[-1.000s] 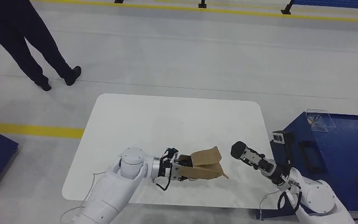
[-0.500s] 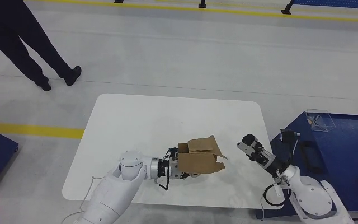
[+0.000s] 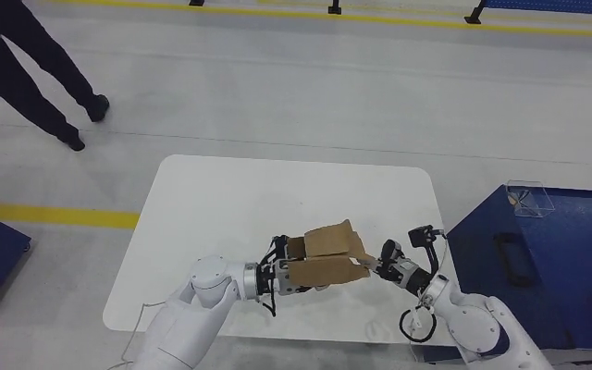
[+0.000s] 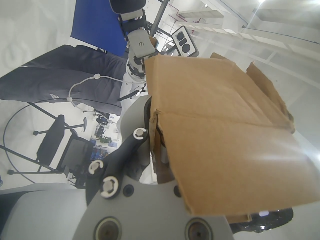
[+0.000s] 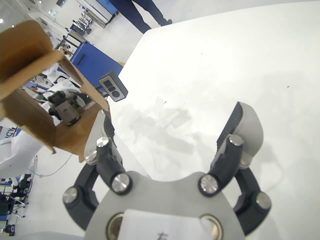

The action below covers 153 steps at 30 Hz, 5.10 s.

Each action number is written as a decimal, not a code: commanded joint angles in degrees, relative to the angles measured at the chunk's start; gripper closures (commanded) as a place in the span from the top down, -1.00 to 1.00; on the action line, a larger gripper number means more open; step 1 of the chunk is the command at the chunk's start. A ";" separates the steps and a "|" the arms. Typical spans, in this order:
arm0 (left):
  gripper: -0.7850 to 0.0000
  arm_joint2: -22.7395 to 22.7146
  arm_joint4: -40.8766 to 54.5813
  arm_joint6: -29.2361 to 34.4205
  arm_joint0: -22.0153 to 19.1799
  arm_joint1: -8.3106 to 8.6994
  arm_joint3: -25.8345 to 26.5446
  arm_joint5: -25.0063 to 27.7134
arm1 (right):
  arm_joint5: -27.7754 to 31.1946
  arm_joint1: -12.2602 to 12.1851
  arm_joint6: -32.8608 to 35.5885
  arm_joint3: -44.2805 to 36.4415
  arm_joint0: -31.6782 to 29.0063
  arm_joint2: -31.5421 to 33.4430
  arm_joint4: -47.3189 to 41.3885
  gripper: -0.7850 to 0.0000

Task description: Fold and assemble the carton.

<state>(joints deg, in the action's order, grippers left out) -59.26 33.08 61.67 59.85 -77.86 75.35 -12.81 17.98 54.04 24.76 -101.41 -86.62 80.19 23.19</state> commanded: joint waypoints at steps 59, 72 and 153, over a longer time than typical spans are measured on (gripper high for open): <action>-1.00 2.87 6.13 -2.25 -2.20 1.14 -2.34 -8.92 | -4.27 2.01 2.54 3.31 4.43 -2.02 -1.72 1.00; -1.00 4.33 2.38 0.43 -1.49 1.75 -0.01 -4.12 | -2.72 2.48 2.96 4.31 5.47 -2.87 -2.59 1.00; -1.00 2.36 1.76 -16.09 1.14 2.48 1.67 7.23 | 2.86 2.98 -0.77 -3.92 -2.61 7.78 -7.10 1.00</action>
<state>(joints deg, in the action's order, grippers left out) -56.90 35.22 45.86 60.75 -75.38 76.82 -6.43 21.23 57.02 24.55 -104.94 -88.57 87.75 14.10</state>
